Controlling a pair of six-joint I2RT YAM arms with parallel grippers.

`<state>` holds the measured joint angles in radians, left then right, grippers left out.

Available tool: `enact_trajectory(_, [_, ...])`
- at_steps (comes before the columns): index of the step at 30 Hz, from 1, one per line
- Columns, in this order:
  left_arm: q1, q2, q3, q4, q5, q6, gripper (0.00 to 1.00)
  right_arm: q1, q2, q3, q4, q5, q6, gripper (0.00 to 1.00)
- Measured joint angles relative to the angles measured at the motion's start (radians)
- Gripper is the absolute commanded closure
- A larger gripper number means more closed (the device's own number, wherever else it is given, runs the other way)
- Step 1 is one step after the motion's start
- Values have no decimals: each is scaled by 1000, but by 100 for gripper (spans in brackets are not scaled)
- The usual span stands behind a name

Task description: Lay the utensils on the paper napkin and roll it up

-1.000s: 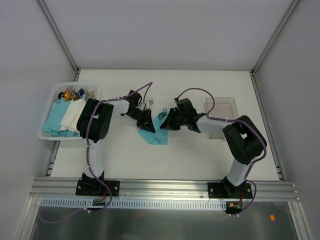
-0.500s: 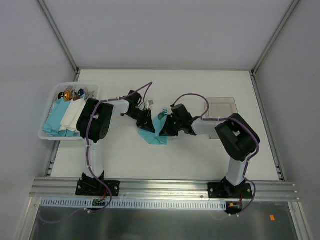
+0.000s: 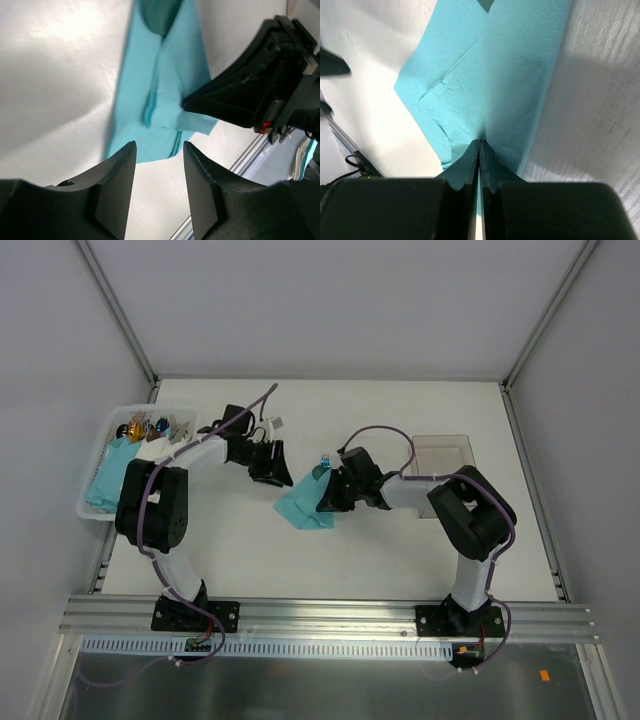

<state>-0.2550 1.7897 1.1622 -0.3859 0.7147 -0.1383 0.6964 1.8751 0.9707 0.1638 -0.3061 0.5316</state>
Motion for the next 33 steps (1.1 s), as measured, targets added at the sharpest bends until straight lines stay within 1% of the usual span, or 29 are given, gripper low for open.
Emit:
enact_trajectory(3, [56,2,-1,-3,-22,10,56,0,1,2,0,-4,-10,96])
enact_trajectory(5, [86,40,-5,-5,-36,12,56,0,2,2,0,-8,-16,96])
enact_trajectory(8, [99,114,-16,-11,-43,12,55,0,2,2,0,-13,-21,96])
enact_trajectory(9, [102,133,-17,-23,-16,1,54,0,2,2,-1,-14,-21,96])
enact_trajectory(14, [99,148,-19,-24,34,-8,52,0,6,9,-10,-24,-26,96])
enact_trajectory(21, [99,218,-28,7,198,-64,50,0,23,30,-25,-47,-28,96])
enact_trajectory(24, [98,237,-29,20,243,-87,50,0,34,43,-32,-58,-29,97])
enact_trajectory(28, [89,241,-34,45,272,-106,50,0,44,56,-37,-71,-35,97])
enact_trajectory(33, [63,242,-40,91,275,-134,52,0,51,63,-39,-80,-42,97])
